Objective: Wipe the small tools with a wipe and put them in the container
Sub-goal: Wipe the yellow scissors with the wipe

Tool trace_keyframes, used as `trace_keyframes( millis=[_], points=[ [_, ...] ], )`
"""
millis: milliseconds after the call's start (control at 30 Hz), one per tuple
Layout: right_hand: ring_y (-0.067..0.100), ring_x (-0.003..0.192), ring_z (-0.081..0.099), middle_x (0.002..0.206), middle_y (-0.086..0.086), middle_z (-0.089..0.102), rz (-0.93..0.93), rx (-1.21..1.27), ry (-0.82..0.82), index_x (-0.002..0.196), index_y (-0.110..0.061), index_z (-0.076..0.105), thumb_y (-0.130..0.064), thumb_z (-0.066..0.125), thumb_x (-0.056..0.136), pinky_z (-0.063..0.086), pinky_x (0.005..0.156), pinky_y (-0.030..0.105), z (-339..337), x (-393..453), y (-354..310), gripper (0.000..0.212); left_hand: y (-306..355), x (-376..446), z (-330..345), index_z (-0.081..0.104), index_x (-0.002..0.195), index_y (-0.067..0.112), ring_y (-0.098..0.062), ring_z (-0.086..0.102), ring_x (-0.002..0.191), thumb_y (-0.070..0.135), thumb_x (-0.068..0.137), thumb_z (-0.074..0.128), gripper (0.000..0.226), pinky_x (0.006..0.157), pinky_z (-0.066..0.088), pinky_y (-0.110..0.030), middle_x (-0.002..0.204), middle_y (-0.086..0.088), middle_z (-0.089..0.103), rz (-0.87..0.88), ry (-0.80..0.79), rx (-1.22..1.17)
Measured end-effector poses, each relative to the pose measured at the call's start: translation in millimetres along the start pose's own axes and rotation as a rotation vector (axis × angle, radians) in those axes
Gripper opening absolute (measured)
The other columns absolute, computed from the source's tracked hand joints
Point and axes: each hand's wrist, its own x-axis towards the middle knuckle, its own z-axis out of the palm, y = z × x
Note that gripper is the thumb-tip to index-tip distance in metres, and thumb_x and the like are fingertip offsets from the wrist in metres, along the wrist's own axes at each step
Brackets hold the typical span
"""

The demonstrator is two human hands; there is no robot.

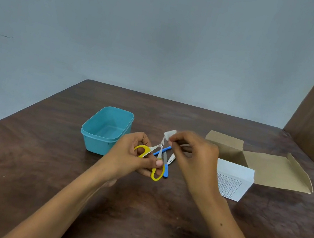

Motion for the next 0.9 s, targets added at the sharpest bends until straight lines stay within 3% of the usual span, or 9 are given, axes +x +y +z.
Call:
trace_keyframes(
  millis=[67, 233, 433, 600, 833, 900],
  points=[
    [0.012, 0.068, 0.067, 0.077, 0.001, 0.071, 0.032, 0.011, 0.032, 0.078, -0.007, 0.069, 0.002, 0.072, 0.076, 0.053, 0.064, 0.022, -2.3, 1.4, 2.6, 0.010, 0.0, 0.2, 0.1, 0.048, 0.084, 0.005, -0.026, 0.073, 0.070, 0.002, 0.073, 0.076, 0.030, 0.061, 0.060, -0.033, 0.074, -0.015, 0.074, -0.001, -0.020, 0.018],
    [0.009, 0.067, 0.067, 0.076, -0.002, 0.072, 0.007, 0.023, -0.096, 0.075, -0.009, 0.071, 0.002, 0.070, 0.074, 0.055, 0.064, 0.025, -3.0, 1.6, -0.5, 0.011, -0.3, -1.6, 1.9, 0.046, 0.083, 0.005, -0.027, 0.073, 0.068, 0.000, 0.073, 0.076, 0.031, 0.058, 0.060, -0.032, 0.072, -0.015, 0.073, 0.014, -0.033, 0.026],
    [0.007, 0.067, 0.067, 0.073, -0.001, 0.071, 0.110, 0.053, 0.019, 0.076, -0.007, 0.070, -0.001, 0.073, 0.075, 0.055, 0.065, 0.021, -4.4, 1.0, 2.0, 0.007, 0.1, -1.1, 3.6, 0.047, 0.085, 0.004, -0.027, 0.073, 0.068, 0.000, 0.073, 0.075, 0.031, 0.057, 0.060, -0.031, 0.076, -0.018, 0.073, 0.011, -0.031, 0.014],
    [0.008, 0.067, 0.068, 0.074, 0.000, 0.072, 0.075, 0.084, -0.051, 0.075, -0.007, 0.069, 0.001, 0.072, 0.075, 0.056, 0.065, 0.022, -2.8, -1.2, -2.4, 0.009, -0.9, -1.1, 2.5, 0.048, 0.085, 0.005, -0.027, 0.073, 0.070, 0.002, 0.073, 0.076, 0.031, 0.060, 0.061, -0.034, 0.076, -0.017, 0.074, 0.009, -0.017, 0.027],
    [0.005, 0.071, 0.065, 0.070, -0.004, 0.066, 0.159, 0.119, 0.205, 0.077, -0.008, 0.067, -0.002, 0.072, 0.078, 0.053, 0.067, 0.013, -6.4, 0.9, 0.3, 0.008, 1.9, -1.9, 3.6, 0.047, 0.085, 0.004, -0.023, 0.073, 0.063, 0.000, 0.074, 0.074, 0.030, 0.049, 0.055, -0.023, 0.073, -0.017, 0.073, -0.019, -0.035, -0.011],
    [0.005, 0.072, 0.066, 0.073, -0.004, 0.067, 0.089, 0.161, 0.152, 0.079, -0.008, 0.066, -0.002, 0.072, 0.078, 0.054, 0.068, 0.015, -8.4, 1.2, -5.0, 0.008, 1.6, -1.8, 3.3, 0.047, 0.087, 0.004, -0.022, 0.072, 0.062, 0.000, 0.074, 0.075, 0.030, 0.049, 0.055, -0.023, 0.074, -0.019, 0.073, -0.017, -0.024, -0.023]
  ],
)
